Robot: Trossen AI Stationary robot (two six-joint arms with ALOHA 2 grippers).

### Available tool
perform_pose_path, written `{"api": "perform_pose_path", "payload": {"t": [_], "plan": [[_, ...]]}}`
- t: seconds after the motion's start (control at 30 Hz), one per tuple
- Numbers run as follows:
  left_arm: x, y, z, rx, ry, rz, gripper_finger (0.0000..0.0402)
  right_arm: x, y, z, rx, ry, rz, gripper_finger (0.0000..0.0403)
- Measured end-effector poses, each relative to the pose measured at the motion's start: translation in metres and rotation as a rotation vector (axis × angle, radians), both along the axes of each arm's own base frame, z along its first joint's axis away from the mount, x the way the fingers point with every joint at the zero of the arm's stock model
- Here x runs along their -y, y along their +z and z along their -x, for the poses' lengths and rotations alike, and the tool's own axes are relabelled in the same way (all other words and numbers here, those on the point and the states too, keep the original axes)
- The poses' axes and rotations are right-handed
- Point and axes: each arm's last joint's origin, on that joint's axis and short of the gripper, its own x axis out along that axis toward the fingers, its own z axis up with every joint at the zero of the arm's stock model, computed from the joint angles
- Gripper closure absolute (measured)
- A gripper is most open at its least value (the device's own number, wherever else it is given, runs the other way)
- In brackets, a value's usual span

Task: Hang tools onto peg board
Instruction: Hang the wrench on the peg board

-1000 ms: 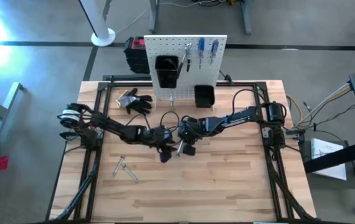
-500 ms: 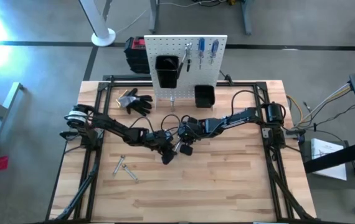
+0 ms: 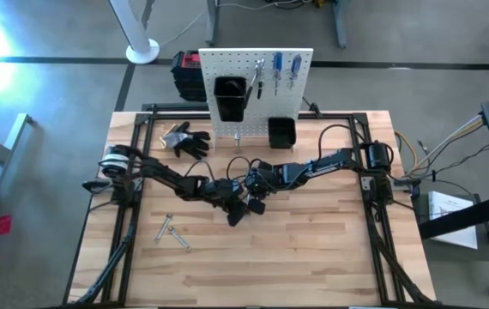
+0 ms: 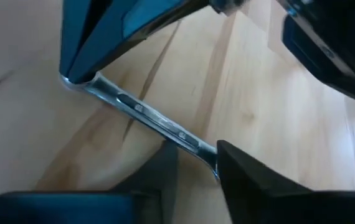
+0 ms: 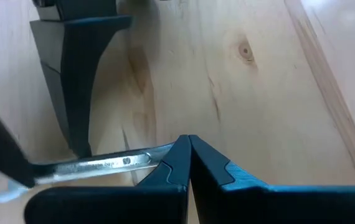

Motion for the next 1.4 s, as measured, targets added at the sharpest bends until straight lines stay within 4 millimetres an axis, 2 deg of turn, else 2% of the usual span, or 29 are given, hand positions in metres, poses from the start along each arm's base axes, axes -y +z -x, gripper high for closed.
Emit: {"api": "perform_pose_path", "payload": {"t": [0.23, 0.4, 0.57, 0.77, 1.17, 1.3, 1.4], "plan": [[-0.002, -0.007, -0.001, -0.018, 0.038, -0.006, 0.0388, 0.0, 0.0, 0.0, 0.004, -0.003, 0.005, 0.0403], [-0.002, 0.0, 0.0, -0.01, 0.047, -0.015, 0.0392, 0.001, -0.002, 0.002, -0.002, -0.047, -0.004, 0.0403], [-0.003, 0.013, 0.004, -0.021, 0.06, -0.02, 0.0359, 0.002, -0.011, 0.012, -0.006, -0.222, -0.072, 0.0403], [-0.004, 0.021, 0.008, -0.028, 0.073, -0.034, 0.0296, -0.003, -0.015, 0.017, 0.017, -0.368, -0.111, 0.0403], [-0.005, 0.026, 0.009, -0.024, 0.038, 0.059, 0.017, -0.01, -0.016, 0.016, 0.078, -0.499, -0.018, 0.0403], [-0.006, 0.024, 0.008, -0.024, 0.093, 0.04, 0.0143, -0.011, -0.016, 0.016, 0.082, -0.511, -0.018, 0.0403], [-0.007, 0.02, 0.008, -0.03, 0.119, 0.018, 0.0137, -0.012, -0.016, 0.016, 0.085, -0.51, -0.019, 0.0403]]}}
